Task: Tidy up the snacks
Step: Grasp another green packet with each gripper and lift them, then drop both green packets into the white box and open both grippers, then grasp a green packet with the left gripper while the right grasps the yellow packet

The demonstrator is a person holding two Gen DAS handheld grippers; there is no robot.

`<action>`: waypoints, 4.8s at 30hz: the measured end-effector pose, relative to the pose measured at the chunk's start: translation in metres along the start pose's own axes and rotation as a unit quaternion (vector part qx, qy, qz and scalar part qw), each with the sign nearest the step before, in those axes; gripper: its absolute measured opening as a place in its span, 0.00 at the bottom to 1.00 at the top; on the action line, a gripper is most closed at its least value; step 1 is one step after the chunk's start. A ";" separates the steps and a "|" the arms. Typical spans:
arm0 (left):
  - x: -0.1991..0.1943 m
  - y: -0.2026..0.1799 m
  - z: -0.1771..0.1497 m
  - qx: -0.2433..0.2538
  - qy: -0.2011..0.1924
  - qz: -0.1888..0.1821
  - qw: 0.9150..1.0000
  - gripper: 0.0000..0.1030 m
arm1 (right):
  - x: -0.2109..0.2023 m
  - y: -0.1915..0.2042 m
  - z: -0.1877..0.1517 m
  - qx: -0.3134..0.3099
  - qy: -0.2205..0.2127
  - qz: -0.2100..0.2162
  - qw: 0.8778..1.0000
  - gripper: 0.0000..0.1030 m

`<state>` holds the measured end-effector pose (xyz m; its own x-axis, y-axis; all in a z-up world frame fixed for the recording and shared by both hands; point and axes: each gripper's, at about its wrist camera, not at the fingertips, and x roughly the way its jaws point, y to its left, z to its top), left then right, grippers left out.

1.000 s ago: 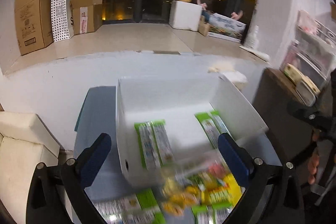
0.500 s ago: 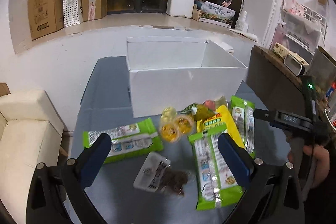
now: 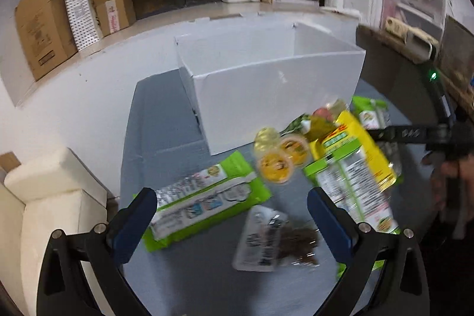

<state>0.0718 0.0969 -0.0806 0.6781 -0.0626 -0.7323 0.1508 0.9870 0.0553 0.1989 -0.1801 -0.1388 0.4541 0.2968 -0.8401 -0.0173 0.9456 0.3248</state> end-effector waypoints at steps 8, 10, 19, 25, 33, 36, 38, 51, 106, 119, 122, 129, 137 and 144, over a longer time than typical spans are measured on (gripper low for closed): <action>0.029 0.035 0.009 0.136 0.064 -0.040 0.988 1.00 | -0.042 -0.017 0.003 0.013 -0.043 0.033 0.998 0.65; 0.040 0.042 0.012 0.168 0.094 -0.052 0.980 1.00 | -0.054 -0.016 0.002 0.011 -0.053 0.044 0.998 0.65; 0.069 0.036 0.009 0.268 0.175 -0.160 0.934 1.00 | -0.067 -0.005 -0.007 -0.015 -0.063 0.066 0.996 0.65; 0.098 0.032 0.008 0.307 0.204 -0.163 0.915 1.00 | -0.077 -0.009 -0.007 -0.011 -0.075 0.051 0.996 0.65; 0.117 0.047 0.026 0.296 0.208 -0.195 0.912 0.74 | -0.074 -0.013 -0.007 -0.008 -0.069 0.036 0.997 0.66; 0.109 0.046 0.026 0.290 0.201 -0.208 0.912 0.70 | -0.072 -0.011 -0.008 -0.012 -0.065 0.038 0.997 0.66; 0.102 0.044 0.025 0.276 0.193 -0.217 0.916 0.69 | -0.072 -0.009 -0.009 -0.014 -0.065 0.044 0.997 0.66; -0.006 0.018 0.055 0.031 -0.014 -0.036 0.999 0.69 | -0.089 0.002 0.005 -0.040 -0.107 0.094 0.989 0.66; 0.016 -0.026 0.011 -0.197 0.041 -0.093 0.975 1.00 | -0.033 0.025 0.007 -0.063 0.005 0.173 0.983 1.00; 0.017 -0.048 -0.015 -0.175 0.049 -0.099 0.978 1.00 | 0.048 0.049 0.016 -0.021 0.121 0.184 0.975 0.47; 0.021 -0.052 -0.014 -0.169 0.054 -0.101 0.979 1.00 | 0.049 0.050 0.015 -0.022 0.115 0.183 0.976 0.25; 0.033 -0.075 -0.013 -0.122 0.075 -0.116 0.983 1.00 | 0.029 0.037 0.018 -0.020 0.082 0.194 0.977 0.23; 0.061 -0.108 0.001 -0.053 0.098 -0.160 0.981 1.00 | -0.009 0.019 0.031 -0.017 0.010 0.223 0.975 0.23; 0.081 -0.116 0.015 -0.032 0.109 -0.152 0.982 1.00 | -0.036 0.015 0.038 -0.028 -0.022 0.245 0.969 0.22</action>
<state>0.1198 -0.0249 -0.1359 0.4377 -0.3295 -0.8366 0.2722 0.9353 -0.2260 0.2161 -0.1821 -0.0869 0.4176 0.7065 -0.5714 -0.2878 0.6993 0.6543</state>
